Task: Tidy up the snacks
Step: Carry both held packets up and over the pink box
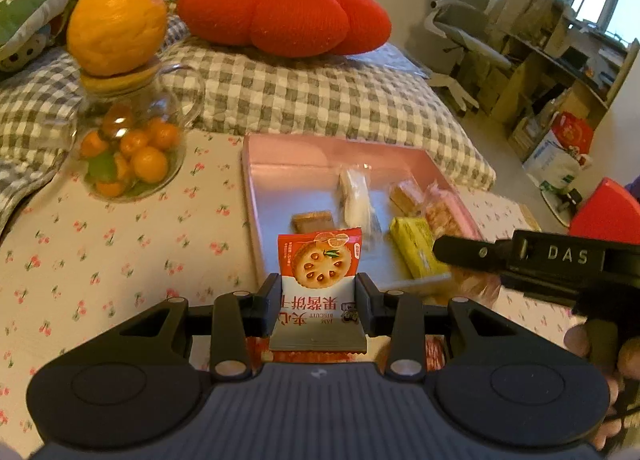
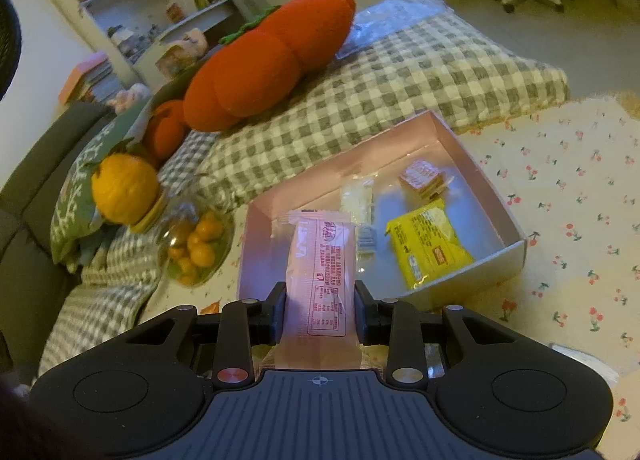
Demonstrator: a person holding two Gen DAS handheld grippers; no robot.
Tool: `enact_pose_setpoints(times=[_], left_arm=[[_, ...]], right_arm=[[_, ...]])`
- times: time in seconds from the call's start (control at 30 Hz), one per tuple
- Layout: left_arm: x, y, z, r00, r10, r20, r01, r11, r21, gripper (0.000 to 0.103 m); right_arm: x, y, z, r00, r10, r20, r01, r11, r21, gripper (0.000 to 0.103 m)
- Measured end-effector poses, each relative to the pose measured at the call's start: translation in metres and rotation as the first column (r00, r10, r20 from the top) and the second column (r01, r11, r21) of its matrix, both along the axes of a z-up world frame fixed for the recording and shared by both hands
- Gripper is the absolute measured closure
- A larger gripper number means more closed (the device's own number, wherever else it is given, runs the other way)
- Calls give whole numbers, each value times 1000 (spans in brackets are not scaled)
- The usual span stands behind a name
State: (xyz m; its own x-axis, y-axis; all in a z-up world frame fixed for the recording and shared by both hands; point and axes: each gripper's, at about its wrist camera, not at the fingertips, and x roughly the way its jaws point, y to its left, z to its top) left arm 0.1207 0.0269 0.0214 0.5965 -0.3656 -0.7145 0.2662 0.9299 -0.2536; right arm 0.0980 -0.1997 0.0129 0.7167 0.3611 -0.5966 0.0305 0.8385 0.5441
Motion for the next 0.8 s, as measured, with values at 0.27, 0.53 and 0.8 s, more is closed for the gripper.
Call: enact_pose_setpoints(times=[0.27, 0.53, 0.8], left_arm=[[37, -20, -5, 1000, 9, 20, -9, 1000, 4, 68], [67, -40, -18, 998, 26, 51, -29, 998, 62, 67], [84, -48, -32, 996, 42, 74, -54, 985, 164, 67]], right_arm=[[30, -17, -15, 1000, -19, -18, 20, 999, 50, 72], [50, -21, -30, 999, -1, -42, 2, 999, 39, 72], [61, -15, -40, 998, 22, -55, -21, 1000, 22, 72]])
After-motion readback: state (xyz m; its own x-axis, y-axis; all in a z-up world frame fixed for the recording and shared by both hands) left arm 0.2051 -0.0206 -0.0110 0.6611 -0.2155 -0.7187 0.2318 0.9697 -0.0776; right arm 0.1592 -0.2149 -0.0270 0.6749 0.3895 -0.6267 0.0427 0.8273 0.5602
